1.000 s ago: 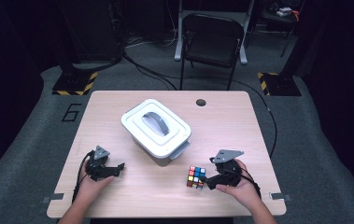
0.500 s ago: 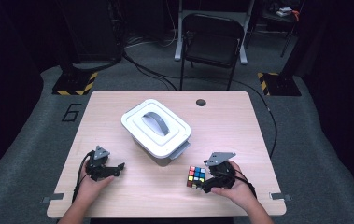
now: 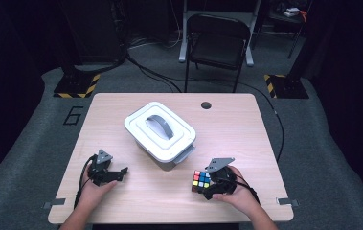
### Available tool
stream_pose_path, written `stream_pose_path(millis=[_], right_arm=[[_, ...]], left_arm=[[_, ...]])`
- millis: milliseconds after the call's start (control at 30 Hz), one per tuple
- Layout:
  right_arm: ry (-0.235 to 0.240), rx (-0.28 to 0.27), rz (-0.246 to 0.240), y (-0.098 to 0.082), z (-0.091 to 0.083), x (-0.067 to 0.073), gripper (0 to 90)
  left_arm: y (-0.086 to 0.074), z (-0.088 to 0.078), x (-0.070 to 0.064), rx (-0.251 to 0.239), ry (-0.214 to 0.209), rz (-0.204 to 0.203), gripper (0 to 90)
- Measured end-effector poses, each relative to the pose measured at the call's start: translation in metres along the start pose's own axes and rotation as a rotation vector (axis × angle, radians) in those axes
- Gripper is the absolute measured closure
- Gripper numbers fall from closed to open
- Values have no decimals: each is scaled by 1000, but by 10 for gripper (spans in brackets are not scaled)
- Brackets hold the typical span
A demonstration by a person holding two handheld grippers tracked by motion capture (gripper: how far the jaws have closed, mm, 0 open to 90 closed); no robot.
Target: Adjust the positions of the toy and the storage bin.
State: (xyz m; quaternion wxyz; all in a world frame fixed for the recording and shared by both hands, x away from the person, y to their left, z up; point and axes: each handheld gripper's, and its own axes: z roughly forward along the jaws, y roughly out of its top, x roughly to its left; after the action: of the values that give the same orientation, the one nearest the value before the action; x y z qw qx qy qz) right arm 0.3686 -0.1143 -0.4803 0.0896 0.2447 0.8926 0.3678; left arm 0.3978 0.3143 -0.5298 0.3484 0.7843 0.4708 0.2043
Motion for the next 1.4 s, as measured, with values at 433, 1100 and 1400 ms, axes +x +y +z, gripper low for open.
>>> stream_pose_path(millis=[433, 1100, 1400], right_arm=[[19, 18, -23, -1, 5, 1, 199], [25, 31, -45, -2, 6, 1, 331], [39, 25, -61, -2, 6, 6, 337]], left_arm=[[0, 0, 0, -1, 2, 2, 138], [0, 0, 0, -1, 1, 3, 137], [0, 0, 0, -1, 1, 3, 138]])
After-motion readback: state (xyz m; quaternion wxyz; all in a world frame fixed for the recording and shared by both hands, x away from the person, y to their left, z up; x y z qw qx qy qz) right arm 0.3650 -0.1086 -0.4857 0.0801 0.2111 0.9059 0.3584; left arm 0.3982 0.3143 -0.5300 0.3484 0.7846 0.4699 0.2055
